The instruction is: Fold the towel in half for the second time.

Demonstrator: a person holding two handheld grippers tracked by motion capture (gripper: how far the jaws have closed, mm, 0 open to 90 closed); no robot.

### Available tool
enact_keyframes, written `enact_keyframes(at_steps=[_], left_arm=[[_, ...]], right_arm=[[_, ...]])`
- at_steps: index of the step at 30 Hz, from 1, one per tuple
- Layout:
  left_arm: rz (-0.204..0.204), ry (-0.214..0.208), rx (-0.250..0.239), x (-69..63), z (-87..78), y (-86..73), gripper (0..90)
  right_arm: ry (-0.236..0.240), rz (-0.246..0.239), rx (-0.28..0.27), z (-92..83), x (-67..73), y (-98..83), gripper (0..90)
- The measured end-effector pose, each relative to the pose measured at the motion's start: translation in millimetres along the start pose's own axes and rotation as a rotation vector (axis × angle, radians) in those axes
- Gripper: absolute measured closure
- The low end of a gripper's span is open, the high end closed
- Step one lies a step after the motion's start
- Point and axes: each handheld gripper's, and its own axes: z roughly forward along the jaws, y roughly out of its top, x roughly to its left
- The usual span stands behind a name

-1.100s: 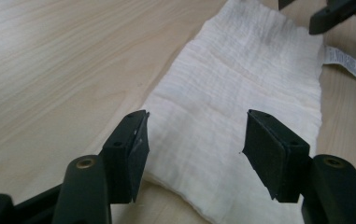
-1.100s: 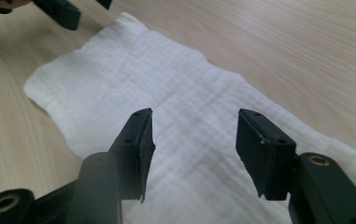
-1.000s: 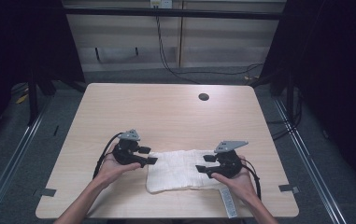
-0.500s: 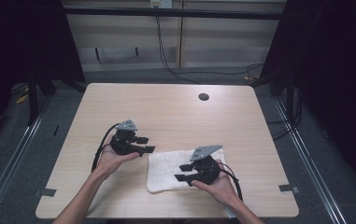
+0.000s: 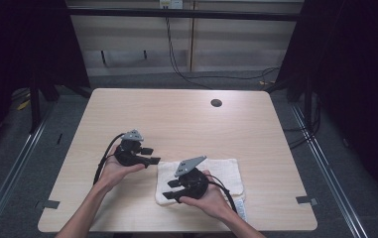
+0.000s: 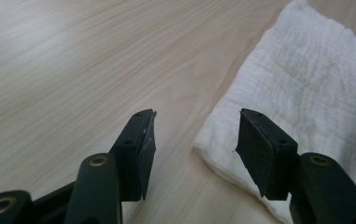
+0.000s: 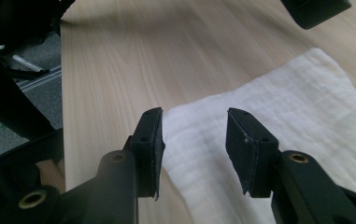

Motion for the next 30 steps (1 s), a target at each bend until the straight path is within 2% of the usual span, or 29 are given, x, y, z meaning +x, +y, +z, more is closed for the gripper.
enact_keyframes(at_steps=[3, 5, 8, 10, 13, 17, 19, 21, 24, 26, 28, 30], left_arm=[[-0.013, 0.009, 0.007, 4.3, 2.1, -3.1, 46.3], [-0.013, -0.005, 0.022, 5.4, 4.6, -5.6, 46.1], [-0.005, 0.011, 0.034, 6.5, 7.6, -8.0, 46.1], [-0.011, 0.014, 0.034, 7.4, 7.5, -8.2, 45.5], [-0.021, 0.015, 0.035, 9.1, 8.3, -10.0, 45.0], [-0.025, 0.016, 0.033, 8.9, 8.8, -10.7, 44.8], [-0.028, 0.022, 0.029, 9.6, 7.0, -10.3, 44.8], [-0.03, 0.027, 0.024, 9.9, 5.6, -10.2, 44.8], [-0.025, 0.026, 0.024, 9.9, 5.4, -10.0, 44.8], [-0.034, 0.023, 0.019, 10.1, 5.8, -9.8, 44.8], [-0.032, 0.023, 0.019, 10.1, 5.9, -9.7, 44.8], [-0.027, 0.026, 0.021, 9.9, 5.4, -9.4, 44.8]], right_arm=[[0.017, -0.003, 0.013, 10.1, -0.1, 1.2, 55.4], [0.024, -0.013, 0.034, 16.5, 0.4, 2.4, 55.7], [0.024, -0.016, 0.023, 21.1, 0.8, 3.6, 55.1], [0.007, -0.021, 0.029, 25.6, 0.5, 3.9, 53.8], [0.011, -0.018, 0.048, 34.0, 0.9, 2.4, 52.0], [-0.026, -0.031, 0.062, 38.8, 6.9, 0.0, 51.0], [-0.033, -0.047, 0.06, 38.2, 7.3, -0.9, 54.5], [-0.041, -0.072, 0.07, 35.8, 7.2, -2.3, 66.8], [-0.03, -0.05, 0.072, 30.2, 5.8, -7.1, 74.6], [-0.017, -0.035, 0.064, 28.1, 4.9, -9.3, 73.4], [-0.003, -0.022, 0.073, 26.9, 5.1, -9.1, 65.4], [-0.014, -0.058, 0.079, 25.5, 7.1, -7.0, 59.3]])
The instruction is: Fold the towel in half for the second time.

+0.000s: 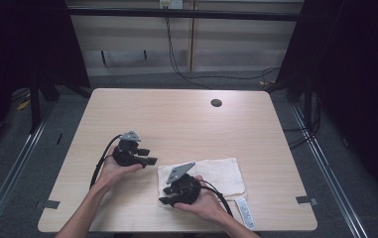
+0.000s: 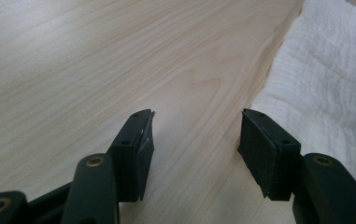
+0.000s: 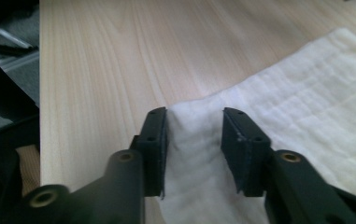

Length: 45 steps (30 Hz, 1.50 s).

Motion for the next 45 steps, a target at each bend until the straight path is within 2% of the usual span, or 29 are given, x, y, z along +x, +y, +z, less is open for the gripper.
enact_keyframes(at_steps=[4, 9, 11, 13, 15, 19, 21, 24, 25, 26, 28, 30, 33, 37, 39, 45], left_arm=[[0.0, 0.001, 0.001, 0.1, -0.3, 0.0, 44.8], [-0.003, 0.001, 0.001, 0.1, 0.1, -0.3, 44.5], [0.001, -0.001, 0.001, 0.0, 0.5, -0.4, 44.4], [0.001, -0.004, 0.005, -0.7, 1.1, -0.5, 44.4], [0.003, -0.003, 0.014, -1.6, 1.9, -0.3, 44.3], [0.01, -0.007, 0.02, -3.8, 4.0, -0.1, 44.1], [0.016, 0.004, 0.016, -6.2, 4.4, 0.2, 44.1], [0.026, 0.007, 0.003, -9.6, 4.0, 0.5, 44.2], [0.027, 0.006, 0.003, -9.7, 4.5, 0.6, 44.2], [0.024, 0.006, 0.01, -9.6, 5.1, 0.5, 44.3], [0.018, 0.004, 0.013, -8.5, 7.5, -0.1, 44.2], [0.016, 0.004, 0.019, -7.7, 10.8, -0.2, 44.1], [-0.017, -0.01, 0.009, -7.1, 18.6, 0.1, 43.8], [0.015, -0.038, 0.039, -13.8, 26.0, 3.0, 43.7], [0.029, -0.033, 0.047, -15.9, 27.1, 3.1, 44.2], [0.026, -0.039, 0.05, -15.3, 28.6, 2.7, 46.6]], right_arm=[[0.008, 0.007, -0.005, -1.9, 4.1, -0.9, 54.6], [-0.002, -0.03, -0.009, -5.0, 9.8, -5.9, 51.9], [0.013, -0.034, -0.021, -7.1, 12.1, -5.9, 52.6], [0.018, -0.059, -0.003, -7.1, 15.0, -6.6, 52.7], [-0.015, -0.077, 0.02, -3.4, 17.8, -9.1, 52.3], [-0.055, -0.113, -0.015, -0.9, 16.8, -12.2, 52.7], [-0.084, -0.11, -0.015, -0.3, 15.7, -11.5, 57.0], [-0.089, -0.107, -0.018, -0.2, 13.9, -10.8, 62.5], [-0.089, -0.105, -0.014, -0.4, 13.0, -10.7, 67.0], [-0.103, -0.086, -0.016, -0.8, 12.0, -10.3, 75.5], [-0.107, -0.071, -0.024, -1.1, 6.1, -10.1, 84.1], [-0.073, -0.016, -0.023, -1.9, -0.2, -10.1, 85.5], [-0.081, -0.013, -0.02, -1.6, 0.7, -9.2, 85.9], [-0.08, -0.005, -0.019, -1.8, 0.6, -9.4, 85.9], [-0.079, -0.006, -0.017, -1.8, 0.4, -9.0, 86.0], [-0.077, -0.004, -0.021, -1.9, -0.4, -9.4, 85.9]])
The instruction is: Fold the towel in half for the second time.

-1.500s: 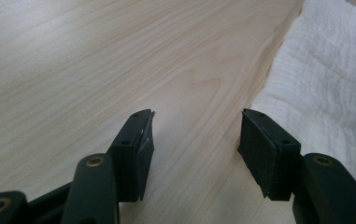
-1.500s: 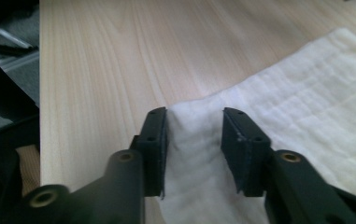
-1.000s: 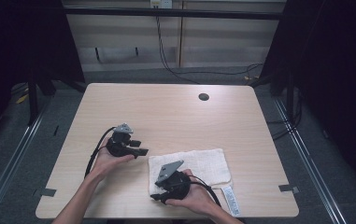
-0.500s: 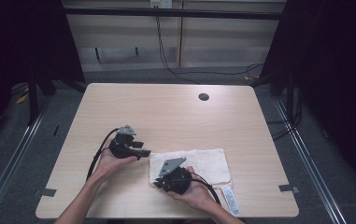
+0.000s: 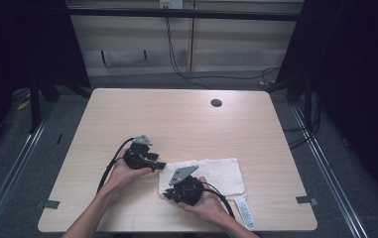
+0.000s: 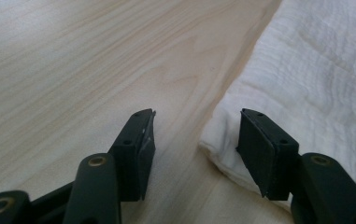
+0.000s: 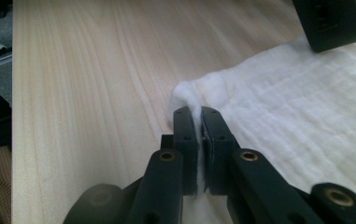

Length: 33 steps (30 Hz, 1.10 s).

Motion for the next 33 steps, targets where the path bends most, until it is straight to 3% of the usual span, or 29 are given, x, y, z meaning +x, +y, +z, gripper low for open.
enact_keyframes(at_steps=[4, 7, 10, 12, 13, 18, 19, 29, 33], left_arm=[[0.025, -0.027, 0.03, -6.9, -1.8, -1.2, 52.2], [0.03, -0.044, 0.028, -7.7, -2.6, -3.7, 60.2], [0.04, -0.057, 0.042, -10.5, -1.6, -4.0, 78.2], [0.047, -0.065, 0.038, -12.8, -0.6, -3.6, 85.5], [0.055, -0.07, 0.034, -12.4, -1.0, -3.3, 86.2], [0.007, -0.126, 0.015, -7.2, -4.7, -4.4, 87.1], [0.004, -0.111, 0.021, -6.4, -6.8, -3.9, 87.2], [-0.076, -0.13, -0.042, 1.5, -23.8, -1.2, 87.1], [-0.05, -0.137, -0.063, 0.2, -37.5, 4.2, 87.1]], right_arm=[[0.005, 0.003, 0.0, -0.2, 0.5, -0.3, 85.7], [0.023, 0.041, -0.008, -0.4, 0.3, -1.5, 85.8], [0.027, 0.048, -0.003, -0.5, 0.4, -0.9, 85.9], [0.032, 0.054, -0.001, -0.5, -0.1, -0.6, 86.2], [0.032, 0.052, -0.002, -0.4, -0.4, -0.4, 86.6], [0.039, 0.052, -0.006, -0.2, -0.6, -0.4, 86.7], [0.041, 0.053, -0.009, -0.3, -0.6, -0.2, 86.7], [0.068, 0.075, -0.073, -13.5, -0.9, 9.9, 86.7], [0.075, 0.078, -0.107, -20.6, 0.8, 15.5, 86.8]])
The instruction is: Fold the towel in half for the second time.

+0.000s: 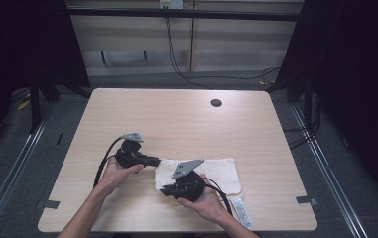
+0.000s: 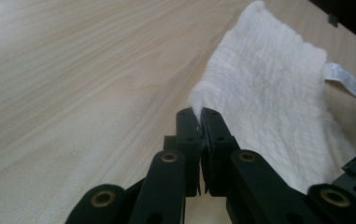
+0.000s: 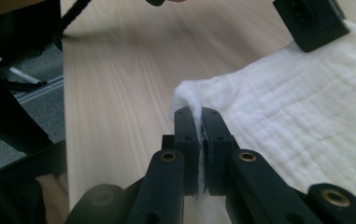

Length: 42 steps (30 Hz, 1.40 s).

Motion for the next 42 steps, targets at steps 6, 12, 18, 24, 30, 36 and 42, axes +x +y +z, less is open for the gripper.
enact_keyframes(at_steps=[6, 12, 18, 24, 30, 36, 42], left_arm=[[0.029, 0.02, -0.017, -6.0, -10.9, 3.2, 87.1], [0.016, 0.028, -0.024, -0.6, -16.6, 3.7, 87.1], [0.004, 0.033, -0.044, 2.8, -26.9, 7.5, 87.0], [-0.004, 0.027, -0.058, 4.3, -39.5, 8.4, 87.0], [-0.02, 0.038, -0.071, 4.1, -45.5, 8.8, 86.8], [-0.03, 0.052, -0.081, 4.6, -54.8, 11.1, 86.7], [-0.035, 0.076, -0.071, 8.2, -68.2, 18.2, 86.7]], right_arm=[[0.018, -0.009, -0.032, -2.7, 5.6, 6.4, 86.8], [0.033, -0.015, -0.06, -3.6, 5.9, 15.5, 86.8], [0.036, -0.028, -0.068, -2.2, 6.1, 25.4, 86.8], [0.046, -0.019, -0.071, -2.4, 9.7, 35.2, 86.8], [0.051, -0.035, -0.074, -2.0, 14.5, 46.4, 86.8], [0.07, -0.044, -0.084, -0.2, 16.2, 59.4, 86.8], [0.062, -0.064, -0.089, 3.5, 18.1, 76.0, 86.8]])
